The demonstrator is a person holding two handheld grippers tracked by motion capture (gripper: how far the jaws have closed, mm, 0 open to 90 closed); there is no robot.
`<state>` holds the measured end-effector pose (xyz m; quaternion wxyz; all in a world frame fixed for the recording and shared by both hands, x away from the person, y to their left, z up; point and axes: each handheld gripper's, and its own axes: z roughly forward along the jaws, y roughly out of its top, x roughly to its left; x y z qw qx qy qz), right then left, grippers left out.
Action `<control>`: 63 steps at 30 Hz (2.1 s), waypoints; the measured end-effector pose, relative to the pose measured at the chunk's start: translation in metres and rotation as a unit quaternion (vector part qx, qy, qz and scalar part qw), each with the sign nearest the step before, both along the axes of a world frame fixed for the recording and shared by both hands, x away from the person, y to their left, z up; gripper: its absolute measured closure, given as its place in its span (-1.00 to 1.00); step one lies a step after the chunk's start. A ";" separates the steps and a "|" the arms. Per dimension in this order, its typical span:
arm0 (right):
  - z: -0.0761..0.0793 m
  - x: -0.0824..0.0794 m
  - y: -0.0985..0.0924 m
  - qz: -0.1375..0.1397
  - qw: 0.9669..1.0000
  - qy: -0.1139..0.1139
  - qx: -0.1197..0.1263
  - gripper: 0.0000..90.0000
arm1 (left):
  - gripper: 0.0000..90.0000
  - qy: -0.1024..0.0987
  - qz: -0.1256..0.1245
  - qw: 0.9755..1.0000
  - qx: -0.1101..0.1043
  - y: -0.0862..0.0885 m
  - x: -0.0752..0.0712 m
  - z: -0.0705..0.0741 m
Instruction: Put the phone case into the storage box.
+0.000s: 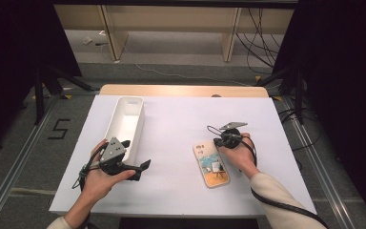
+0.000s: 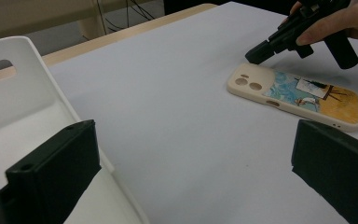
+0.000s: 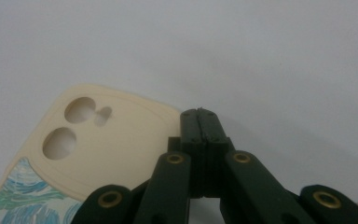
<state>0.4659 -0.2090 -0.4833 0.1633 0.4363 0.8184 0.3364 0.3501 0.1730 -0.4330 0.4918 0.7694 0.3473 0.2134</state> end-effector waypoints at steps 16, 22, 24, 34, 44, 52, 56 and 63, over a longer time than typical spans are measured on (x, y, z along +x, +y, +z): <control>0.015 -0.001 0.005 -0.005 1.000 0.017 0.018 0.23 | -0.99 -0.001 -0.001 1.000 0.001 -0.001 -0.001 0.000; 0.017 -0.006 0.023 -0.001 0.998 0.056 0.020 -0.58 | -0.99 0.000 -0.001 1.000 0.002 -0.001 -0.001 0.000; 0.016 -0.007 0.028 0.008 0.997 0.072 0.016 -0.68 | -0.99 -0.001 0.000 1.000 0.000 -0.001 -0.001 0.000; 0.013 -0.014 0.043 0.021 0.995 0.094 -0.021 -0.99 | -0.99 0.000 0.001 1.000 0.000 -0.001 -0.001 0.000; 0.013 -0.018 0.048 0.014 0.994 0.101 -0.036 -0.99 | -0.99 -0.001 0.001 1.000 -0.001 -0.001 -0.001 0.001; 0.014 -0.029 0.045 0.017 0.993 0.110 -0.052 -0.99 | -0.99 -0.002 0.002 1.000 -0.001 -0.001 -0.002 0.001; 0.014 -0.038 0.044 0.017 0.991 0.119 -0.062 -0.99 | -0.99 -0.004 0.002 1.000 0.000 -0.001 -0.002 0.001; 0.015 -0.049 0.045 0.017 0.989 0.127 -0.075 -0.99 | -0.99 -0.004 0.002 1.000 0.002 -0.001 -0.002 0.001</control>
